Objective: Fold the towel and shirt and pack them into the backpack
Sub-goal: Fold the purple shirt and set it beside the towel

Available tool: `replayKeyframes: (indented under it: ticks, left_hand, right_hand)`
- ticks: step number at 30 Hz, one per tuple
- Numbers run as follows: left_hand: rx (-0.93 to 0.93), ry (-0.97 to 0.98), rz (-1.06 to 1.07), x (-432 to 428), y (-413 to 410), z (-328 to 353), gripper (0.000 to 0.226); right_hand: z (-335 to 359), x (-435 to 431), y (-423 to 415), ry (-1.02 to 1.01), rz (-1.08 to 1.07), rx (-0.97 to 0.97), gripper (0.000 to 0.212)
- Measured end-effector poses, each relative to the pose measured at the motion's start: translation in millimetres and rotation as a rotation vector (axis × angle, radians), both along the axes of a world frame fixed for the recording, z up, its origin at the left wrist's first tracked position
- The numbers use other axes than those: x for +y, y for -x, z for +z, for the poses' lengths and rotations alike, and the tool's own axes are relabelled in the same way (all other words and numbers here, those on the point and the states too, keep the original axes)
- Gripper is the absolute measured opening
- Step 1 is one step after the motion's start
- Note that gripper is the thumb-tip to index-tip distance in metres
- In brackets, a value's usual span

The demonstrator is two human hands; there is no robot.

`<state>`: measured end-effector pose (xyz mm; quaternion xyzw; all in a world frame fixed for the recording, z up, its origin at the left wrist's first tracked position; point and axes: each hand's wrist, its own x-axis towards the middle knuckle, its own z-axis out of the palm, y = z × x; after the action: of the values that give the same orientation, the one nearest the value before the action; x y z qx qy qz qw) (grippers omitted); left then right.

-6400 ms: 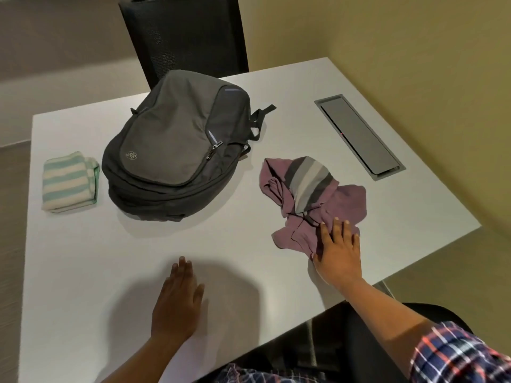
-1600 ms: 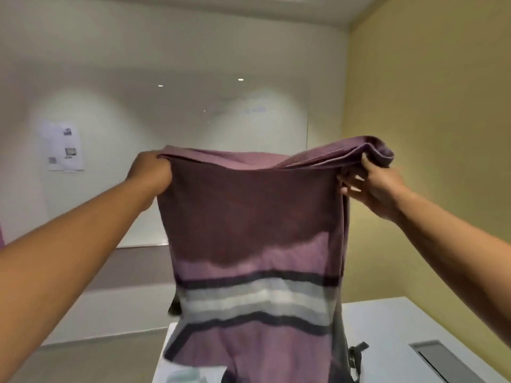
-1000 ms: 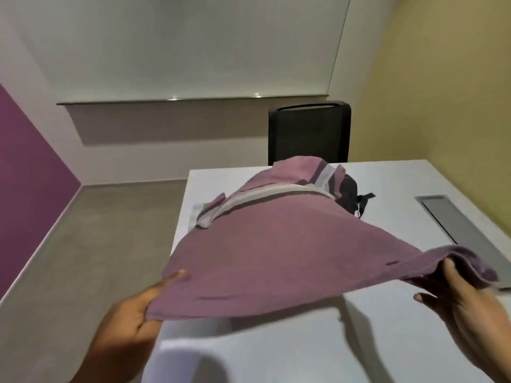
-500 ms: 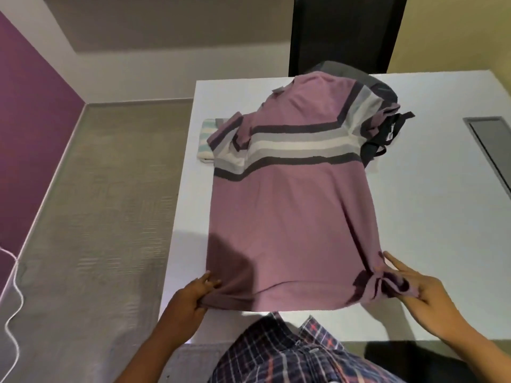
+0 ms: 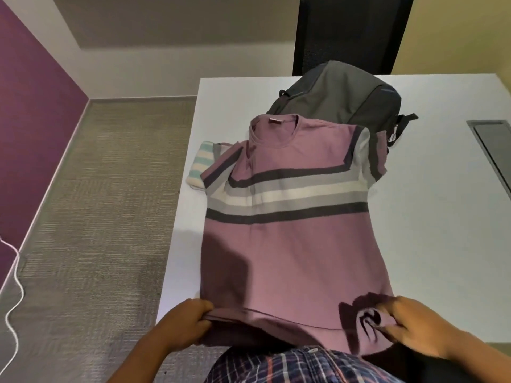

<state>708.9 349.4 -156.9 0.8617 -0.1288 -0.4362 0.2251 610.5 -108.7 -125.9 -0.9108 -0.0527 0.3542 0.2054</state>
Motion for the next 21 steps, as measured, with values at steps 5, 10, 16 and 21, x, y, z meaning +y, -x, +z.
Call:
replayKeyframes:
  ticks: [5,10,16,21]
  left_hand:
    - [-0.014,0.192,0.411,0,6,-12,0.017]
    - [-0.021,0.333,0.824,-7,13,-16,0.011]
    - [0.166,0.4,0.755,4,22,-19,0.04]
    - [-0.03,0.48,0.898,5,4,-13,0.023]
  right_hand:
    - [-3,11,3,-0.252,-0.531,-0.054,0.033]
    - [-17,2,11,-0.222,-0.664,-0.047,0.025]
    - [-32,-12,18,-0.183,-0.692,0.034,0.023]
    - [-10,-17,-9,-0.397,-0.965,-0.21,0.056]
